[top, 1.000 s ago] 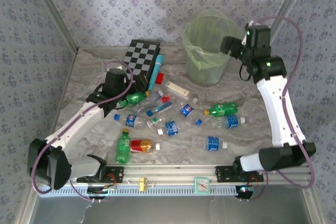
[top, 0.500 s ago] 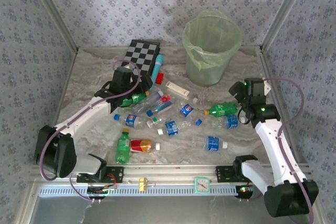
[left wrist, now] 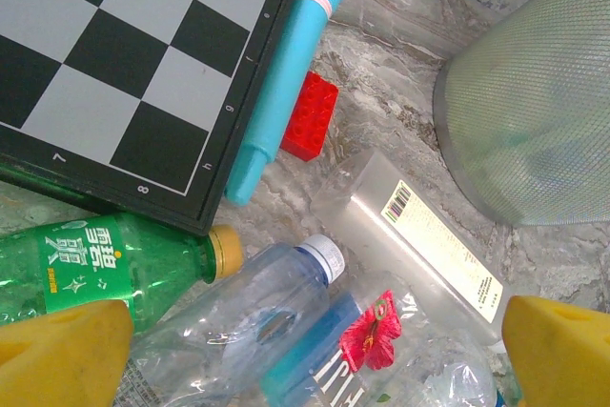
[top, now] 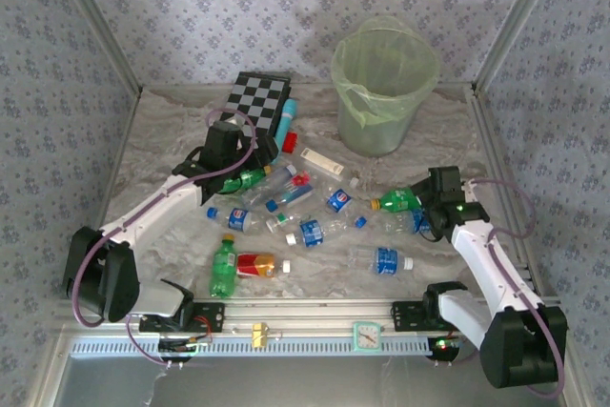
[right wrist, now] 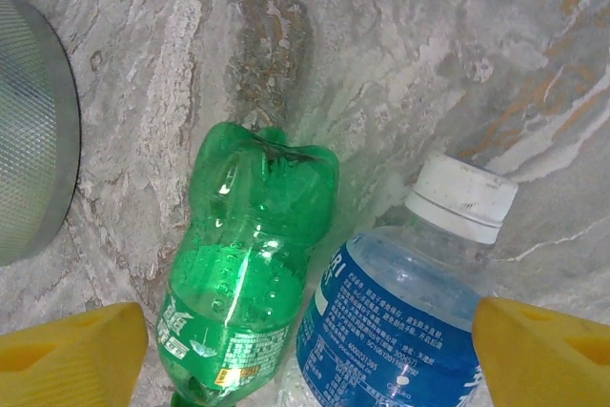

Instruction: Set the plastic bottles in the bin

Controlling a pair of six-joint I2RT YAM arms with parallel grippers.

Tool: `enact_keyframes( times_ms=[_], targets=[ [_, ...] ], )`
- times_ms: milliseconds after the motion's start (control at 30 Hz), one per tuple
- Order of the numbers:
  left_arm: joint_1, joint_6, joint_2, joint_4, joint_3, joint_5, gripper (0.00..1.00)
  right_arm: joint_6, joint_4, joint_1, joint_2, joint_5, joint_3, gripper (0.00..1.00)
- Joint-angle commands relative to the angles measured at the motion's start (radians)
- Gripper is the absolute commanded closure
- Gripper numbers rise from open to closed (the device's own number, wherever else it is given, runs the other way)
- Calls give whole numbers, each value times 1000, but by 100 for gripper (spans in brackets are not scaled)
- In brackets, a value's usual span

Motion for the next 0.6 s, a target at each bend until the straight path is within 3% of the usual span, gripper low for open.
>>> enact_keyframes(
  times_ms=[0, 567],
  targets=[
    [-4, -1, -15, 5, 26, -14, 1, 84, 35, 9, 17, -8, -26, 11],
    [-4, -8, -33, -17, 17, -32, 1, 156, 119, 49, 118, -18, -100, 12]
  ],
)
